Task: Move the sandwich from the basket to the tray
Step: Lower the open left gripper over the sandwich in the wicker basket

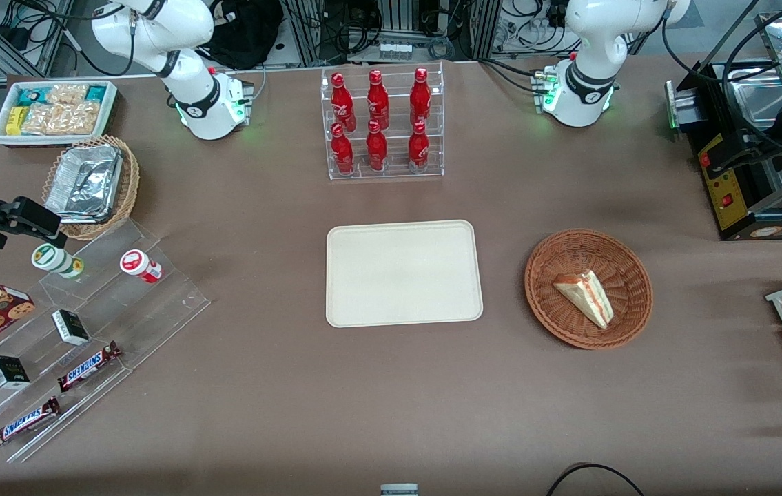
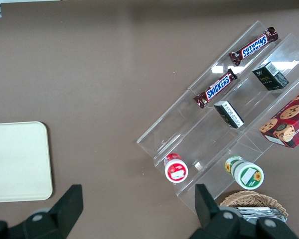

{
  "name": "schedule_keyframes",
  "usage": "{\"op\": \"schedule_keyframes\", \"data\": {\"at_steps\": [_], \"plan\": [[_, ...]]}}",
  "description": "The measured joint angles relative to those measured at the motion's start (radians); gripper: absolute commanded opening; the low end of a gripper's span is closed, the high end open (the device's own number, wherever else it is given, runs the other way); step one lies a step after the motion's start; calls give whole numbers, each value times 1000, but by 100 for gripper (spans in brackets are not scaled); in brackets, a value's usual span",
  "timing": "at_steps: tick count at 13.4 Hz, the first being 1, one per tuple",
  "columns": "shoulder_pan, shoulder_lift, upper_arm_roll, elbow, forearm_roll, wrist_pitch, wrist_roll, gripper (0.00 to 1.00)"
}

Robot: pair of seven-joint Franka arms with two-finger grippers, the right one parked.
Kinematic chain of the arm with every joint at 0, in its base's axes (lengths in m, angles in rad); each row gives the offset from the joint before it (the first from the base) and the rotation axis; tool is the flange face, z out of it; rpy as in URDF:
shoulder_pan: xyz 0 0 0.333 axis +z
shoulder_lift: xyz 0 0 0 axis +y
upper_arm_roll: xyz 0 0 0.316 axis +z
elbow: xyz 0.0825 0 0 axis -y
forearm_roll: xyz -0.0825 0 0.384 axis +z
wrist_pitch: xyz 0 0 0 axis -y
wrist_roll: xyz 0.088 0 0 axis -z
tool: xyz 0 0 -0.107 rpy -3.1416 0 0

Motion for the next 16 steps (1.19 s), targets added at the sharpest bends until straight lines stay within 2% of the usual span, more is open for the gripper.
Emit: {"op": "schedule_keyframes", "data": {"at_steps": [5, 9, 13, 16], "plan": [[1, 25, 0, -2, 1, -1, 0, 100], [2, 125, -2, -42, 4, 53, -53, 100], [2, 140, -12, -248, 6, 342, -201, 100], [1, 119, -55, -448, 5, 623, -446, 100]]}}
